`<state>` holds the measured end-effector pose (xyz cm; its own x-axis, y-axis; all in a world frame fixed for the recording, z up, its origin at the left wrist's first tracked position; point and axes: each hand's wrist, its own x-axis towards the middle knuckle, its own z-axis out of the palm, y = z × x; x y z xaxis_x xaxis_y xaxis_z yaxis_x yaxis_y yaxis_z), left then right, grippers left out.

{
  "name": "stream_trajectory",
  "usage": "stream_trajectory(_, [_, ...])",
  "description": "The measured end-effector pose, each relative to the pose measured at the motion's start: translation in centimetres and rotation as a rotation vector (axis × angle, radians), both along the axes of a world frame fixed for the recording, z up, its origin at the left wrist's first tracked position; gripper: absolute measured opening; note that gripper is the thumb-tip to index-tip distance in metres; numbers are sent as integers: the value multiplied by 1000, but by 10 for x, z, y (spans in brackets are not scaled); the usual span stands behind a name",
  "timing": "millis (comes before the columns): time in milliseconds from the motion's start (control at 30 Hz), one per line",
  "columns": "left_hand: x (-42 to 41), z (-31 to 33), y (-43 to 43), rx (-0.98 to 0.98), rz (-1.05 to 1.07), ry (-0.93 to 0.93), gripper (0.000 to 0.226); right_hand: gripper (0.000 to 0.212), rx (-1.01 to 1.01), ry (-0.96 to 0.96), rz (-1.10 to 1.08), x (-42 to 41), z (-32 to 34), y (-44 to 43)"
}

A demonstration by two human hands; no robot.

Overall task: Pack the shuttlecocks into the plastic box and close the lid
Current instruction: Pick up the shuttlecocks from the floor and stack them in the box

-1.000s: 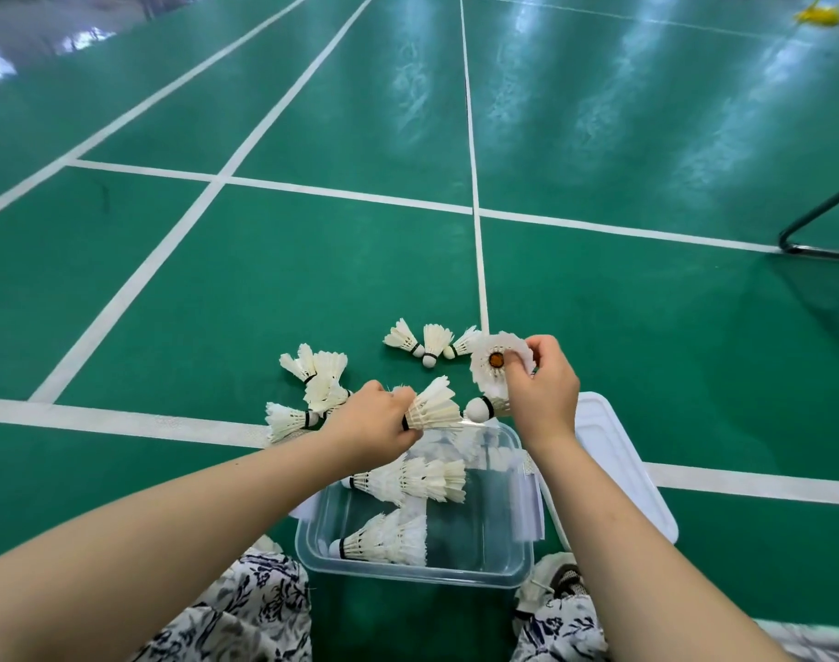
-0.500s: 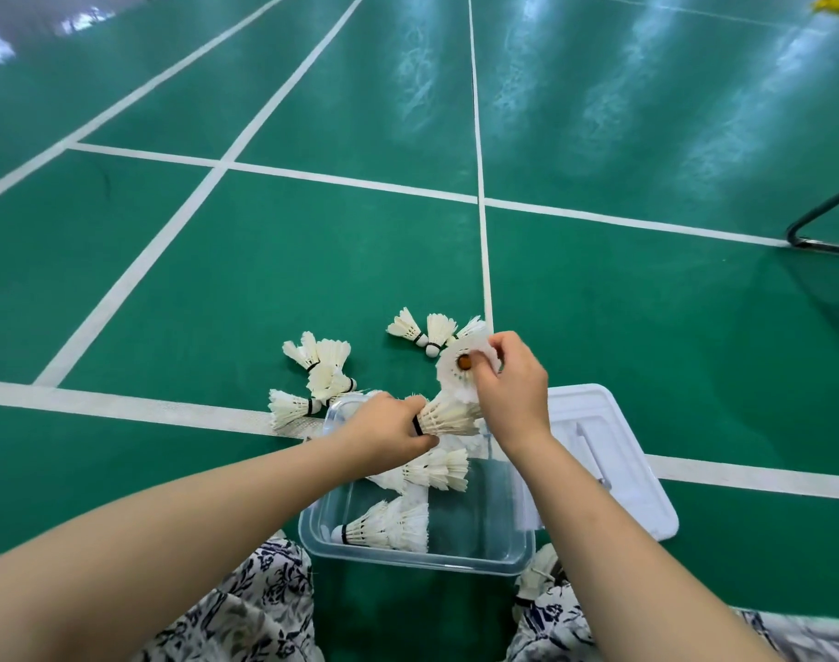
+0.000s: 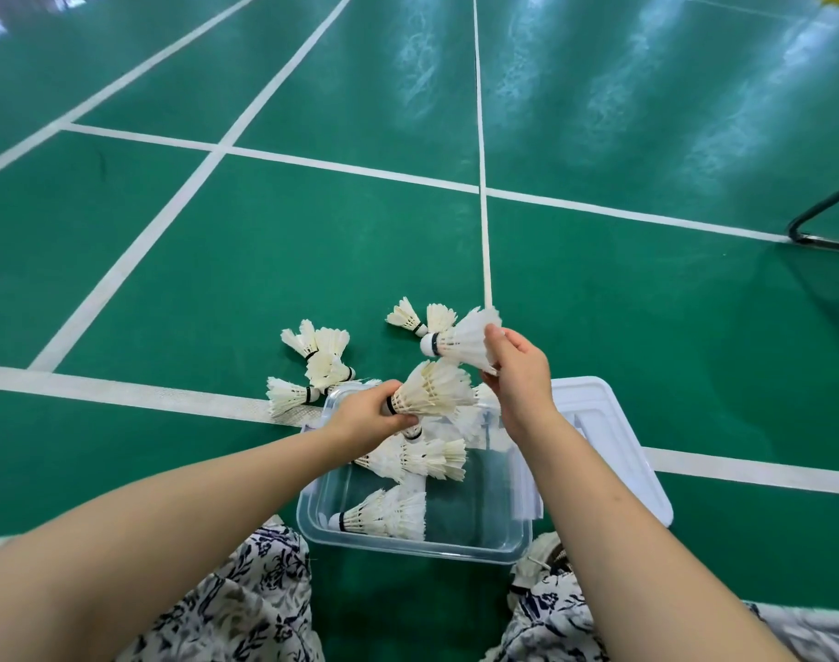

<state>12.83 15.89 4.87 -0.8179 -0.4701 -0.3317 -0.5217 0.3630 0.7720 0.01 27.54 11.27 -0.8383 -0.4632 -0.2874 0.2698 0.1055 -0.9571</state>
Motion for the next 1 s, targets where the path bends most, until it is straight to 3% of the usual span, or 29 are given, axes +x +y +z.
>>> stream_trajectory(100, [1,-2,-6,-5,25,-5,29,25,6,-3,-49,-14,-1,10])
stream_trajectory(200, [7,-2,-16,-4,36,-27,30,28,52,-44,62,-32,-8,32])
stream_trajectory(300, [15,-6,-27,-33,53,-75,32,32,394,139,307,-37,-15,56])
stream_trajectory(367, [16,-7,-29,-40,48,-86,33,22,614,262,490,-31,-25,58])
stream_trajectory(600, [16,-10,-18,-73,-43,-77,28,23,936,558,775,5,-85,49])
stream_trajectory(867, [13,-20,-16,-50,-43,-96,27,36,862,311,828,20,-115,44])
stream_trajectory(1000, [10,-24,-12,23,-13,-71,29,25,812,77,703,28,-134,42])
